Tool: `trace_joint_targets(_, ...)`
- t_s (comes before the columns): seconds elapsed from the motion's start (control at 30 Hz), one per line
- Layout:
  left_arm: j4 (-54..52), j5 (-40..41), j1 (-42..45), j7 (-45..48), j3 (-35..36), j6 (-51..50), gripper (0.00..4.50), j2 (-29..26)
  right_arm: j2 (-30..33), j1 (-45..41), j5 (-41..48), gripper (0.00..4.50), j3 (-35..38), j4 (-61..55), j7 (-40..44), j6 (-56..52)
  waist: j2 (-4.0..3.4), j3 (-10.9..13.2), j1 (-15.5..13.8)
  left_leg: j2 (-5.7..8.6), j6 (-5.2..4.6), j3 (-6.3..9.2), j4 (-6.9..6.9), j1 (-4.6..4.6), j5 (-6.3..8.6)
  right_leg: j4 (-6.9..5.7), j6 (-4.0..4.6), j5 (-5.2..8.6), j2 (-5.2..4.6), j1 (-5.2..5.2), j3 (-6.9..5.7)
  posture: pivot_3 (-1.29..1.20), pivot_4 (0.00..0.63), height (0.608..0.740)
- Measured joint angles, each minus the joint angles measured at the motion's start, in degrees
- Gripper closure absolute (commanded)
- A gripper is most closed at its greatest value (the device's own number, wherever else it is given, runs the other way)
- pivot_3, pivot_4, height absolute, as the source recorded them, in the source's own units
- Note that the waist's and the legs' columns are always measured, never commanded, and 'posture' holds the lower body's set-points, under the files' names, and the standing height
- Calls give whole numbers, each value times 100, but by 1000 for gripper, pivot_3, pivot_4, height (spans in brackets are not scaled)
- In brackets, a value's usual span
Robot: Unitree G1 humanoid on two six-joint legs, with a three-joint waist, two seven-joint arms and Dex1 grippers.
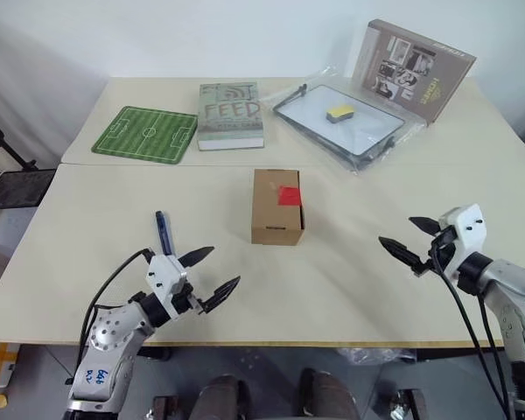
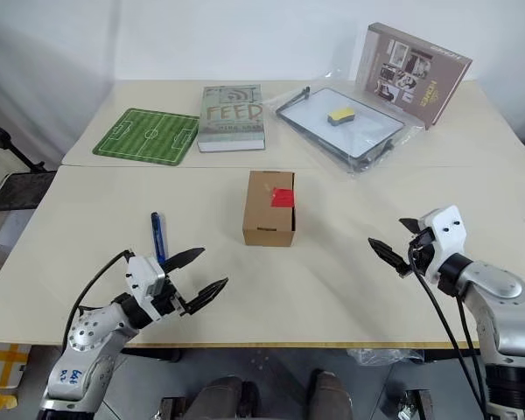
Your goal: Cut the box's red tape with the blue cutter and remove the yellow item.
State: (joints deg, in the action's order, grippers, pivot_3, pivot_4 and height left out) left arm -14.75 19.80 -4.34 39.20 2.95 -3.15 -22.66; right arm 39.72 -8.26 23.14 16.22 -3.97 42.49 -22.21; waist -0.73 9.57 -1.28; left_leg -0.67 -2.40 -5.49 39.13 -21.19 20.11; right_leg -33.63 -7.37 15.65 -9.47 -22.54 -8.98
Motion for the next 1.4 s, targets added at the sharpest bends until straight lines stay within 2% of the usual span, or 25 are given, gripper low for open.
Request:
trace_joint_targets(0.2,-21,16,-57,-66,9,-89,41,2,-119,-10,-6,0,-31,1,-36,1,0,0,2,0,0,0,0,0,0,0,0,0,1,0,0,0,150,740)
trace_joint_targets(0.43,85,-155,295,-456,18,-485,41,10,-208,-450,-258,0,-144,42,-555,-187,0,0,1,0,2,0,2,0,-1,-4,0,0,1,-1,1,0,150,740)
trace_joint_targets(0.47,117,-154,335,-420,13,-476,415,9,-214,-483,-302,176,-215,43,-587,-191,0,0,4,0,2,-1,2,-1,-1,-4,0,0,2,-3,0,0,150,740)
trace_joint_targets(0.53,210,-154,442,-438,8,-502,834,25,-231,-549,-424,590,-351,103,-643,-151,0,0,4,0,2,-1,2,-1,-1,-5,0,0,3,-3,-1,0,150,740)
trace_joint_targets(0.7,509,-286,890,-720,7,-540,2451,186,-354,-775,-543,2343,-557,173,-716,-91,0,0,-1,1,3,-1,3,-2,-2,-6,-1,0,4,-2,-2,0,150,740)
trace_joint_targets(0.9,927,-529,1353,-1078,11,-502,4368,362,-603,-1144,-466,4449,-988,-10,-685,-599,0,0,12,0,5,-1,3,-1,-3,-8,-1,0,6,-3,-3,0,150,740)
trace_joint_targets(0.93,970,-571,1383,-1105,-12,-463,4482,399,-649,-1212,-467,4497,-1054,-10,-686,-694,0,0,11,0,5,0,3,-1,-3,-10,-1,0,6,-3,-4,0,150,740)
trace_joint_targets(1.2,1682,-770,2054,-1012,-347,-273,4482,606,-937,-2037,-554,4497,-1601,244,-736,-1219,1,1,1,3,5,1,7,-4,-4,-12,-2,-1,6,-3,-7,0,150,740)
trace_joint_targets(1.4,2399,-881,2617,-638,-749,-192,4482,827,-1509,-2858,-903,4497,-2117,1226,-714,-1110,1,1,64,2,7,2,7,-7,-5,-17,-2,-1,13,-7,-13,0,150,740)
